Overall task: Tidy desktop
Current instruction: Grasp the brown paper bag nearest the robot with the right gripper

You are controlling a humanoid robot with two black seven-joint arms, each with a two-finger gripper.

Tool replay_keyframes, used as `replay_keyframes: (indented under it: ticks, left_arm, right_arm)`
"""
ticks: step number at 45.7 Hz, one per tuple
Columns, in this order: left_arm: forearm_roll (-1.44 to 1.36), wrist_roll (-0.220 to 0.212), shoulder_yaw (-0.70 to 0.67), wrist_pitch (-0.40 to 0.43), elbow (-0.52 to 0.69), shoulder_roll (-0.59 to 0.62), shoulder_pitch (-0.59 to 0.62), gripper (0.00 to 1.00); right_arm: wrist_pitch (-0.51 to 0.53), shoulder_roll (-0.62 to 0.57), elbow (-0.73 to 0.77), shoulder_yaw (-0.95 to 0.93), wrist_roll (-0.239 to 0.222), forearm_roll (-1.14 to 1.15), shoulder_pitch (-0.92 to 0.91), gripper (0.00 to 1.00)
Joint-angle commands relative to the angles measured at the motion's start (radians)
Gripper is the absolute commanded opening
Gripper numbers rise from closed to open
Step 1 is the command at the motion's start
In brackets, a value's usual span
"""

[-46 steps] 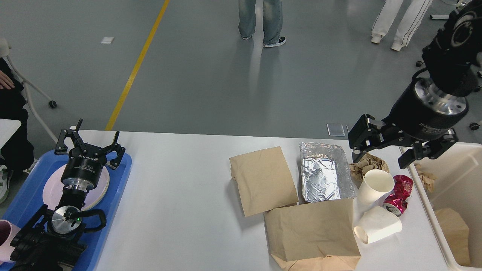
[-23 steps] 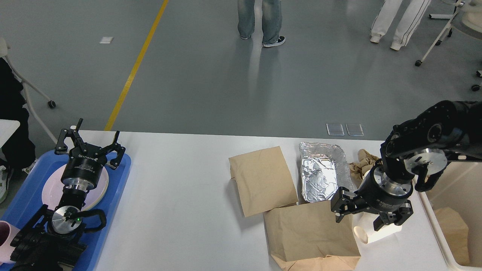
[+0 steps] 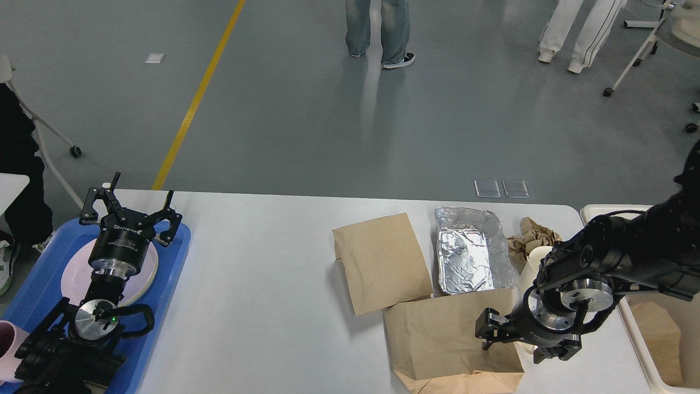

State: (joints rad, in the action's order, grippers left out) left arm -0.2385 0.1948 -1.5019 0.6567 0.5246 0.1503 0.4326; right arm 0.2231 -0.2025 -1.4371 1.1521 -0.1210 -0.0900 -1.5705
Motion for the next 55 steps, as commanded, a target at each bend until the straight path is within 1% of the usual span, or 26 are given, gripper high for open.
replay_keyframes:
  ticks: [1,4,11,12,13,16,17,18,19,28,37,41,49,55]
  left_arm:
    - [0.001,0.000,0.000,0.000,0.000,0.000,0.000,0.96]
    - [-0.001,0.000,0.000,0.000,0.000,0.000,0.000,0.96]
    - [-0.001,0.000,0.000,0.000,0.000,0.000,0.000,0.96]
    - [0.001,0.000,0.000,0.000,0.000,0.000,0.000,0.96]
    - [0.001,0.000,0.000,0.000,0.000,0.000,0.000,0.96]
    - [0.001,0.000,0.000,0.000,0.000,0.000,0.000,0.96]
    - [-0.001,0.000,0.000,0.000,0.000,0.000,0.000,0.96]
    - [-0.001,0.000,0.000,0.000,0.000,-0.002,0.000,0.96]
    - [-0.001,0.000,0.000,0.000,0.000,0.000,0.000,0.96]
    - [-0.001,0.000,0.000,0.000,0.000,0.000,0.000,0.96]
    - [-0.001,0.000,0.000,0.000,0.000,-0.002,0.000,0.96]
    - [-0.001,0.000,0.000,0.000,0.000,0.000,0.000,0.96]
    - [-0.001,0.000,0.000,0.000,0.000,0.000,0.000,0.96]
    - [-0.001,0.000,-0.001,0.000,0.000,0.000,0.000,0.96]
  right_arm:
    - [-0.001,0.000,0.029,-0.066,0.000,-0.002,0.061,0.86]
    - [-0.002,0.009,0.052,-0.080,0.000,-0.004,0.084,0.83]
    - [-0.018,0.046,0.086,-0.084,0.000,-0.004,0.138,0.65]
    - [-0.021,0.048,0.086,-0.084,0.000,-0.004,0.139,0.60]
    - [-0.022,0.051,0.086,-0.084,0.000,-0.004,0.139,0.50]
    - [-0.021,0.054,0.084,-0.084,-0.003,-0.002,0.141,0.26]
    - [-0.024,0.055,0.084,-0.084,-0.003,-0.002,0.142,0.16]
    - [-0.024,0.057,0.083,-0.084,-0.003,-0.002,0.147,0.04]
    - [-0.024,0.060,0.081,-0.084,-0.003,-0.004,0.152,0.00]
    - [-0.062,0.064,0.081,-0.087,-0.003,-0.046,0.165,0.00]
    - [-0.054,0.066,0.073,-0.089,-0.003,-0.050,0.159,0.00]
    - [-0.039,0.063,0.038,-0.088,-0.003,-0.050,0.138,0.00]
    - [0.076,0.028,-0.058,-0.075,0.000,-0.080,-0.017,0.00]
    - [0.160,-0.015,-0.177,-0.038,-0.003,-0.102,-0.230,0.00]
